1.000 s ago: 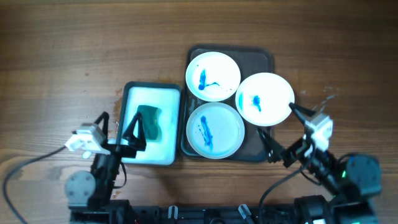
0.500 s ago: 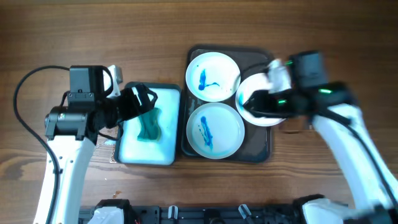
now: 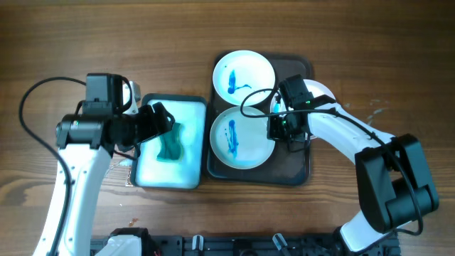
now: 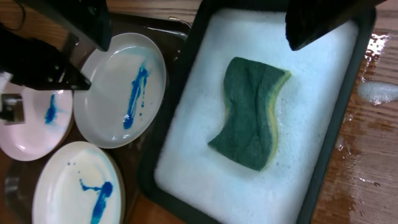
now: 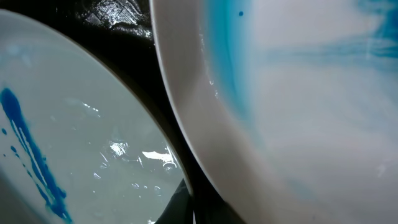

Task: Clean dirty plates on tray and stack at the side

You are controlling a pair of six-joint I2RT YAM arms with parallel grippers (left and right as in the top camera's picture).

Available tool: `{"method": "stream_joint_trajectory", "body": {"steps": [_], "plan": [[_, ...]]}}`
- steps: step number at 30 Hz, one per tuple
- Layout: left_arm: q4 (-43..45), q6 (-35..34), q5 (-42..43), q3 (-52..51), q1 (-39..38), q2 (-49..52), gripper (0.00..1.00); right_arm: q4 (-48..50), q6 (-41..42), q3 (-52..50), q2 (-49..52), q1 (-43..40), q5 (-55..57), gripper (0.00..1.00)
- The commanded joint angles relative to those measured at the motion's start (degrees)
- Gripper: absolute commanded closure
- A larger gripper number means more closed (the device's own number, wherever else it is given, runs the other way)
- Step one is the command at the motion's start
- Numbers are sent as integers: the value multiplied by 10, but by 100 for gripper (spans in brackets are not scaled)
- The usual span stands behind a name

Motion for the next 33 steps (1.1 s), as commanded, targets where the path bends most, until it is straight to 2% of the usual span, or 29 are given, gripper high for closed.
{"method": "stream_joint_trajectory", "body": {"steps": [1,2,4,6,9,11,13,14,16,17,18,19,20,22,24,26,27,28,30,33], "plan": [[2,5,-12,-2,-5,64,24,-10,54,-5,17,-2,54,96],[2,5,-25,-10,-10,89,29,-15,46,-5,17,-2,53,96],[17,3,-39,-28,-18,137,32,-20,28,-5,17,-2,52,96],[71,3,-49,-45,-29,200,44,-23,28,-5,17,-2,52,96],[123,2,-60,-48,-43,266,57,-23,28,-5,17,-2,52,96],[131,0,-101,-48,-62,324,58,-23,29,-5,17,-2,52,96],[133,1,-121,-48,-80,366,90,-23,28,-5,17,-2,52,96],[133,0,-121,-48,-84,370,96,-23,29,-5,17,-2,52,96],[115,-26,-113,-33,-85,365,96,-23,28,-5,17,-2,52,96],[103,-29,-107,-23,-85,361,89,-23,28,-5,17,-2,52,96],[87,-29,-99,-9,-85,355,76,-25,28,-5,17,-2,52,96],[66,-29,-99,7,-85,346,68,-27,29,-5,17,-2,52,96],[46,-28,-100,23,-85,334,53,-29,28,-5,17,-2,52,96],[36,-27,-117,43,-85,313,38,-30,28,-5,17,-2,52,96],[56,-27,-176,41,-85,312,35,-29,29,-5,17,-2,52,96],[104,-27,-198,23,-85,320,35,-30,29,-5,17,-2,52,96],[135,-27,-198,8,-85,325,38,-30,29,-5,17,-2,52,96],[169,-27,-198,-10,-85,329,47,-30,29,-5,17,-2,52,96],[216,-27,-194,-29,-85,333,94,-30,29,-5,17,-2,52,96],[217,-16,-186,-18,-85,327,96,-30,29,-5,17,-2,52,96]]}}
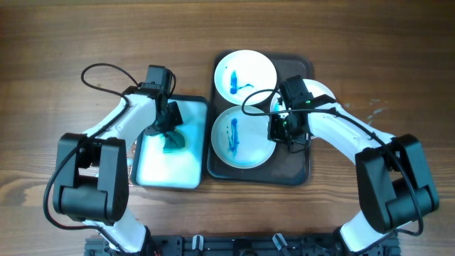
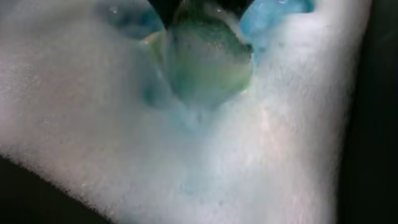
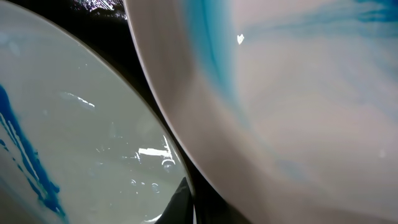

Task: Clean dirty plates on tray and stack at the side
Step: 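Grasp the green sponge with the left gripper and lift it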

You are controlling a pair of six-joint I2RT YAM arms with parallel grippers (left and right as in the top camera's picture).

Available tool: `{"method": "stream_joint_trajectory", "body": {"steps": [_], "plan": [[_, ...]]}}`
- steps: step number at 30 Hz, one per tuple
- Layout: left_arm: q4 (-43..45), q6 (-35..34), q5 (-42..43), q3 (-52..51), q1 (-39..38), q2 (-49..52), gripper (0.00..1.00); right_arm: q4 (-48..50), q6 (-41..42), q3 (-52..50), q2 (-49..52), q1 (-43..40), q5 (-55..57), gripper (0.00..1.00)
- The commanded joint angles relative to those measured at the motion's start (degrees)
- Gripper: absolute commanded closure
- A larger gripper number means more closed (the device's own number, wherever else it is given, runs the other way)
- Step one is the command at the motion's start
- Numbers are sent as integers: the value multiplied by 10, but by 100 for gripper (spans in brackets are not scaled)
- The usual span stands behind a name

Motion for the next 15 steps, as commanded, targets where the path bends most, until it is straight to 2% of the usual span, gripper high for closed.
{"method": "stream_joint_trajectory", "body": {"steps": [1,2,3,4,5,8,10,12,14,15], "plan": [[-9,20,10,7,-3,1,96,-9,11,-6,17,-2,49,96],[-27,21,10,18,-3,-4,96,-11,11,-6,17,-2,49,96],[-49,21,11,33,-3,-10,78,-13,11,-6,17,-2,49,96],[-76,23,19,49,-3,-18,36,-16,11,-6,17,-2,49,96],[-108,30,26,67,-3,-24,27,-18,10,-6,17,-2,49,96],[-196,31,37,93,-3,-43,25,-22,10,-6,17,-2,49,96],[-250,22,89,80,-3,-43,34,-22,10,-6,17,-2,49,96],[-248,-2,99,50,-3,-43,38,-22,11,-6,17,-2,49,95],[-206,-4,102,-6,-9,-43,39,-20,11,-6,17,-2,49,95],[-172,-5,105,-36,-14,-43,44,-19,11,-6,17,-2,49,95]]}}
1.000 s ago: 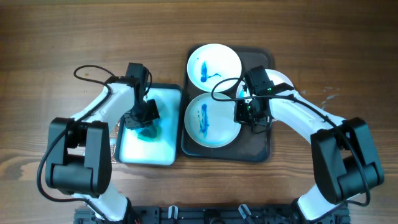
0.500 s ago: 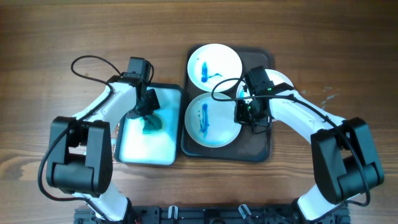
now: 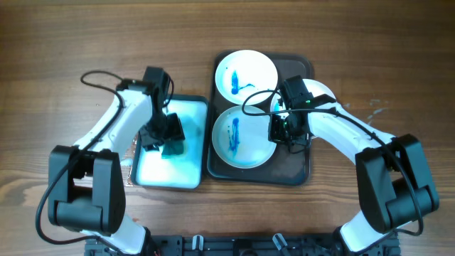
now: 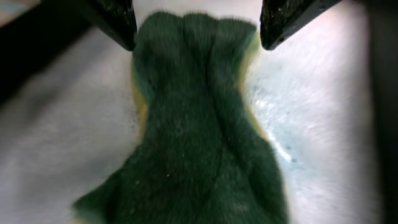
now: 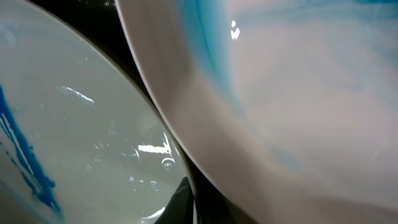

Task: Clean dirty plates on tray and stack at the side
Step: 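Grasp the green sponge with the left gripper and lift it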

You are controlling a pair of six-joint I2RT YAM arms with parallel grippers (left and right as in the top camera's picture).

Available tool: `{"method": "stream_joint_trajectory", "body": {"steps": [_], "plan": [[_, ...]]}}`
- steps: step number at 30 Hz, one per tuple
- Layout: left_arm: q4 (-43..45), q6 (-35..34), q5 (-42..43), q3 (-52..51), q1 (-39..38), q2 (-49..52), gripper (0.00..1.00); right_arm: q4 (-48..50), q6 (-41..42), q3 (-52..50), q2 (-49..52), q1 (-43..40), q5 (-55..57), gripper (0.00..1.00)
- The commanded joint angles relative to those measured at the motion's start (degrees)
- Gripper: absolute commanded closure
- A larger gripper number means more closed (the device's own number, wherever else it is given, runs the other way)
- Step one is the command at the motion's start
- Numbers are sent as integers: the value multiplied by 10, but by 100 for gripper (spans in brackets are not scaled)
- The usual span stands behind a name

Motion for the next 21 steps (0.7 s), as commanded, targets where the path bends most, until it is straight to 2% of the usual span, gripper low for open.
{"method": "stream_joint_trajectory", "body": {"steps": [1,2,3,6,8,10,11,12,14,18,21], "plan": [[71,-14,23,-84,-16,-3,51,-4,11,-8,17,-2,48,94],[95,-14,21,-98,-18,-3,67,-4,11,-8,17,-2,48,95],[116,-14,6,-103,-18,-3,96,-4,11,-8,17,-2,48,95],[125,-5,-37,-97,-18,-3,96,-4,11,-8,17,-2,47,95],[88,-5,-41,-69,-18,-4,96,-4,11,-8,17,-2,47,95],[32,-5,-41,-23,-18,-4,77,-4,11,-8,17,-2,47,95],[5,-5,-41,0,-18,-4,63,-4,11,-8,17,-2,47,95],[-16,-5,-41,23,-18,-4,53,-5,11,-8,17,-2,47,95],[-31,-5,-41,41,-18,-4,43,-6,11,-8,17,-2,47,95],[2,-28,-102,3,-18,-3,44,-6,11,-8,17,-2,47,95],[90,-41,-112,-68,-17,-3,48,-5,10,-8,17,-2,48,94]]}}
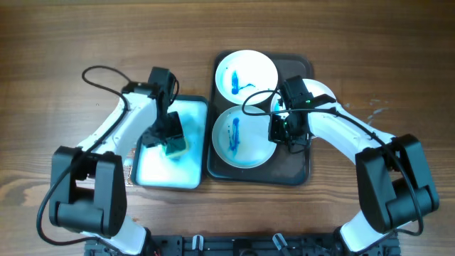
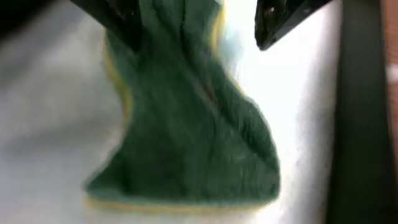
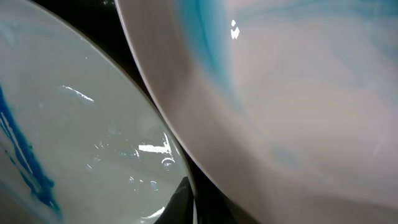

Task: Clean dirty plates on tray and stack at the side
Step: 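Grasp the green sponge with the left gripper and lift it, then carry the sponge with the left gripper onto the held lower plate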

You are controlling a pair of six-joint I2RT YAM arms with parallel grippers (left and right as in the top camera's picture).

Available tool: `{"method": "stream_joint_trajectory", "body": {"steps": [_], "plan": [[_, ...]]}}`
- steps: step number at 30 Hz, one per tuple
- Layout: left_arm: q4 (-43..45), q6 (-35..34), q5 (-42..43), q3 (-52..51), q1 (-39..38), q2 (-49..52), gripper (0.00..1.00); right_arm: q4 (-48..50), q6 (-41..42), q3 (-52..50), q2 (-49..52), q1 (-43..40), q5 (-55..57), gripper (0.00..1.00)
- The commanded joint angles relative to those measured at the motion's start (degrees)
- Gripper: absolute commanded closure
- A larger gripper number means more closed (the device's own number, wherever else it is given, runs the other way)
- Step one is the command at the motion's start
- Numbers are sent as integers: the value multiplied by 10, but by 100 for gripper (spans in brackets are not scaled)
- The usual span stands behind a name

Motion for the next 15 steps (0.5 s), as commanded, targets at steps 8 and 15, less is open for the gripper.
{"method": "stream_joint_trajectory", "body": {"steps": [8,15], "plan": [[100,-7,-30,-60,2,1,96,5,-24,-8,17,-2,47,95],[-11,-1,-31,30,2,0,34,1,-24,-8,17,-2,47,94]]}}
